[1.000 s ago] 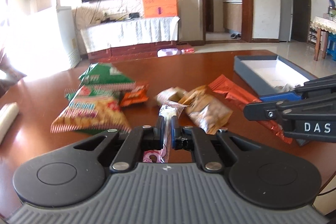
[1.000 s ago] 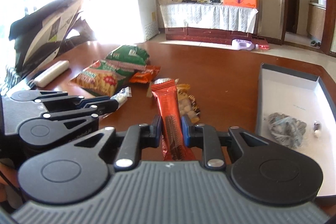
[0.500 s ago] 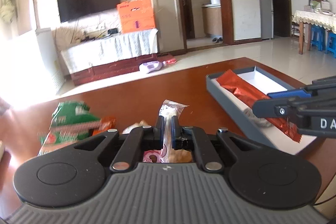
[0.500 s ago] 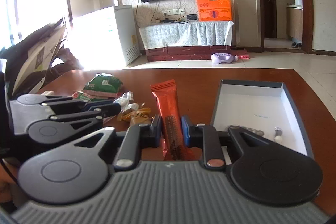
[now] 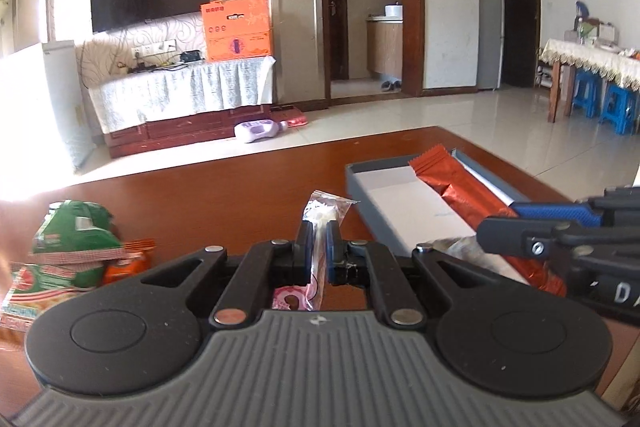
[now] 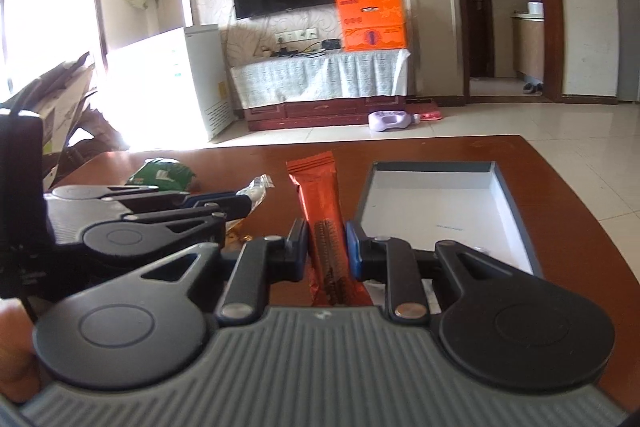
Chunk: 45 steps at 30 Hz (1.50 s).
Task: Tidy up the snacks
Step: 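Carry the candy-stick packet and chocolate bar over the grey box with both tools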
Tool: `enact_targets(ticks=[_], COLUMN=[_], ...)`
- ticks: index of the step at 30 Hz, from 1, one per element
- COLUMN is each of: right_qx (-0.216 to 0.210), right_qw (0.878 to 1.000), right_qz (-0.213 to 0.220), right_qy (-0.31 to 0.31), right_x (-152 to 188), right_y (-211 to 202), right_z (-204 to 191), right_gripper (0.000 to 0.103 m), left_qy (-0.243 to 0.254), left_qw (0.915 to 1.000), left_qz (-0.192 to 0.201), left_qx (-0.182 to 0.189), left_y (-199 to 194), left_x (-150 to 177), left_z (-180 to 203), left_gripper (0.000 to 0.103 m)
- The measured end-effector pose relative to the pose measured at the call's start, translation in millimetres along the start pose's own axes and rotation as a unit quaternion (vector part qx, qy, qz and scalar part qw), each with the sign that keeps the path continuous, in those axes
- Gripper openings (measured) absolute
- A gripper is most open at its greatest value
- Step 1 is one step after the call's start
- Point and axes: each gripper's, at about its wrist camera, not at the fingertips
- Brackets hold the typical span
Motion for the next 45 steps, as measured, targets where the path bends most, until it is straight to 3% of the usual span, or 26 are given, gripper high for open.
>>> enact_targets(ticks=[11, 32, 45], right_qx=[0.050, 0.086, 0.090], right_qw=[0.998, 0.995, 0.994], right_qz=[-0.004, -0.002, 0.006], right_qy=[0.027, 0.043, 0.059], right_x=[13, 20, 22], right_y=[-7, -9, -15], right_z=[23, 43, 53], right_gripper=[0.024, 0.024, 0.023], left_qy=[-0.009, -0.012, -0.003], left_qw=[0.9994, 0.9973, 0.9953], left_qz=[-0.004, -0.008, -0.043], left_qx=[0.034, 0.072, 0.086], left_y=[17, 87, 142], left_x=[3, -13, -15], left_z=[40, 81, 105], left_gripper=[0.008, 0.008, 0.008])
Point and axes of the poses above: each gripper's, at about its wrist camera, not at the fingertips, and y roughly the way its jaws point, z to its right, x to its underside, and after that the axes turned 15 degrees about -y, right-handed
